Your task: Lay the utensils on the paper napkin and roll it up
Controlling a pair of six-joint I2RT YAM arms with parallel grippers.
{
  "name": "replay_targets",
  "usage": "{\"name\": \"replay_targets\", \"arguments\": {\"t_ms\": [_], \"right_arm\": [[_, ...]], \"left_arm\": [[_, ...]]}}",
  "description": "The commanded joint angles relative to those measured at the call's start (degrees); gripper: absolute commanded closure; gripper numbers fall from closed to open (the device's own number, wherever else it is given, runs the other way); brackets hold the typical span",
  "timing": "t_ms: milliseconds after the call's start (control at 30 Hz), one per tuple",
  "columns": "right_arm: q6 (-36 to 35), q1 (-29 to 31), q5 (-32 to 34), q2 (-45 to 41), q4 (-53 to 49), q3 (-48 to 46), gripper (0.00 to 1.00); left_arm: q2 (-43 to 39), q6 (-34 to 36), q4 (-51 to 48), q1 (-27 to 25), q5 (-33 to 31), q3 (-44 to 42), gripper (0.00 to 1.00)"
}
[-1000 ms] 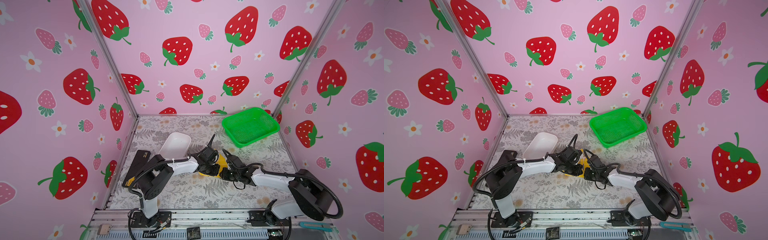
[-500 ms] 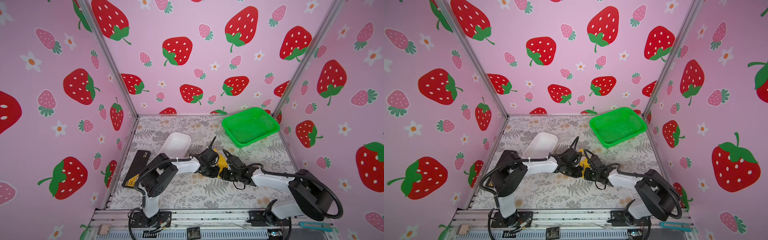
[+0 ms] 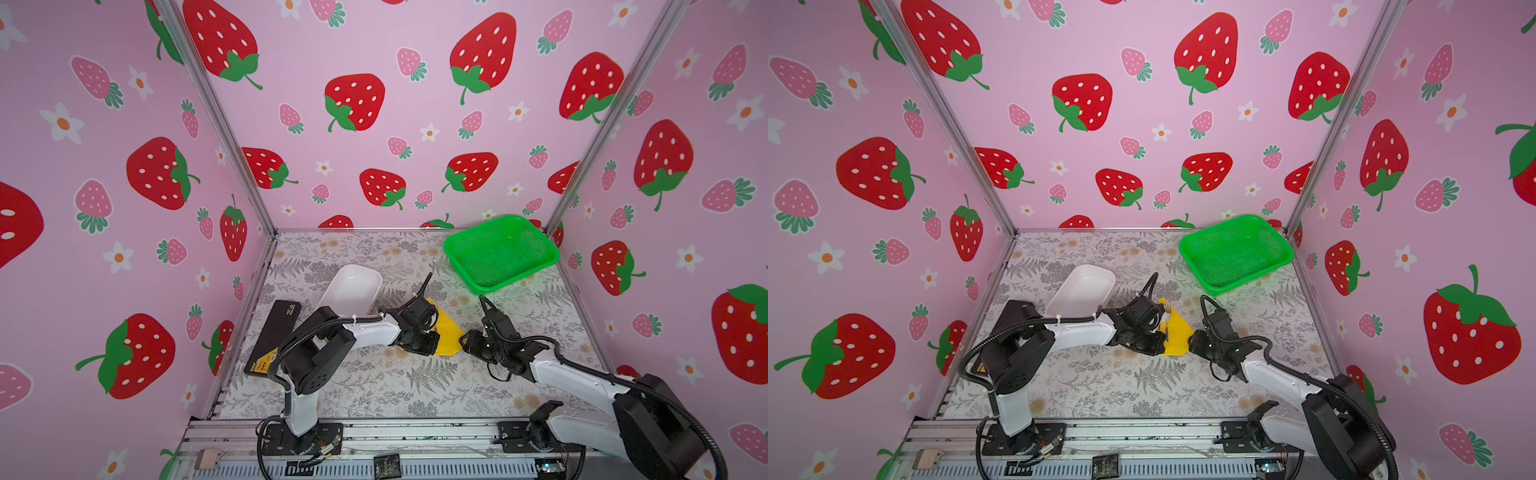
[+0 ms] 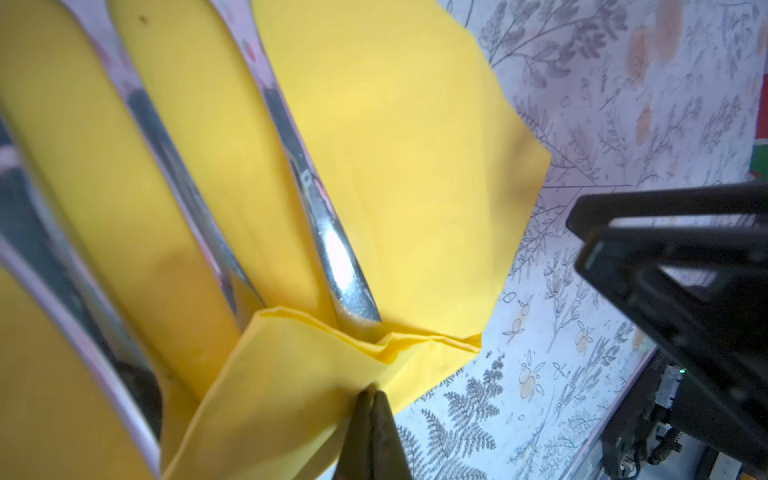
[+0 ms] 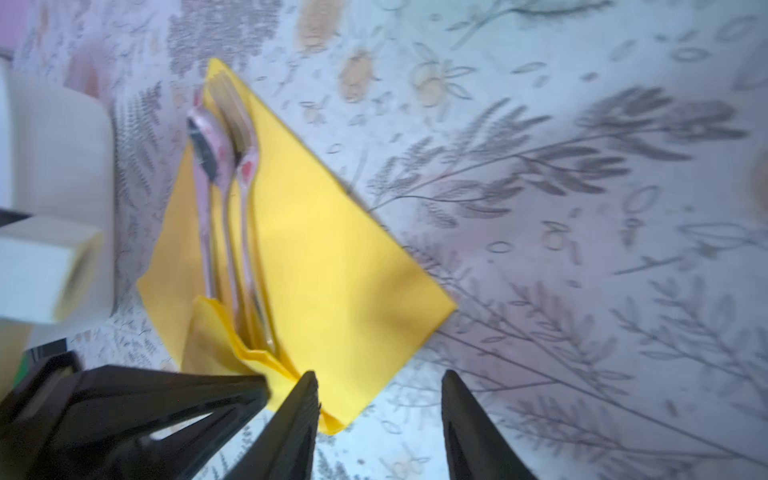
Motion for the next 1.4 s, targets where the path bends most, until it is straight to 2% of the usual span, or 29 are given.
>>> {"name": "replay_targets", "arguments": {"t_ms": [0, 167, 300, 400, 500, 700, 767, 1033, 1233, 1367], "right_arm": [[1.3, -2.1, -6.0, 1.2, 3.9, -0.8, 0.5], [2.6, -2.3, -7.3, 4.6, 6.8, -0.4, 0.5], [7.1, -2.3, -6.6, 7.1, 8.7, -1.2, 0.5], [12.5, -2.3, -6.9, 8.1, 14.0, -4.4, 0.49], [15.6, -2.3, -10.9, 10.0, 23.9, -7.3, 0.49], [14.3, -2.1, -17.6, 12.2, 32.5, -6.9, 0.49], [13.5, -2.0, -19.6, 12.1, 32.1, -6.5, 0.49], [16.8, -0.6, -19.6, 7.7, 34.8, -11.8, 0.49], [18.0, -0.5, -20.4, 10.3, 38.6, -11.3, 0.49], [16.7, -1.1, -17.1, 11.9, 39.6, -9.7, 0.49]], "left_arm": [[-0.4, -0.2, -0.1, -0.1, -0.7, 0.3, 0.97], [-0.5, -0.1, -0.2, -0.1, -0.9, 0.2, 0.97], [-0.4, 0.0, -0.2, -0.1, -0.7, 0.4, 0.97], [-0.4, 0.1, -0.2, -0.1, -0.6, 0.5, 0.97], [-0.4, 0.0, -0.2, -0.2, -0.7, 0.3, 0.97], [-0.7, 0.1, -0.3, -0.1, -0.8, 0.3, 0.97], [-0.7, 0.2, -0.4, -0.1, -0.7, 0.3, 0.97], [-0.9, 0.0, -0.2, -0.1, -1.0, -0.1, 0.97], [-0.8, 0.1, -0.1, 0.1, -0.4, 0.2, 0.97], [-1.0, 0.0, -0.1, 0.3, -0.4, 0.3, 0.97]]}}
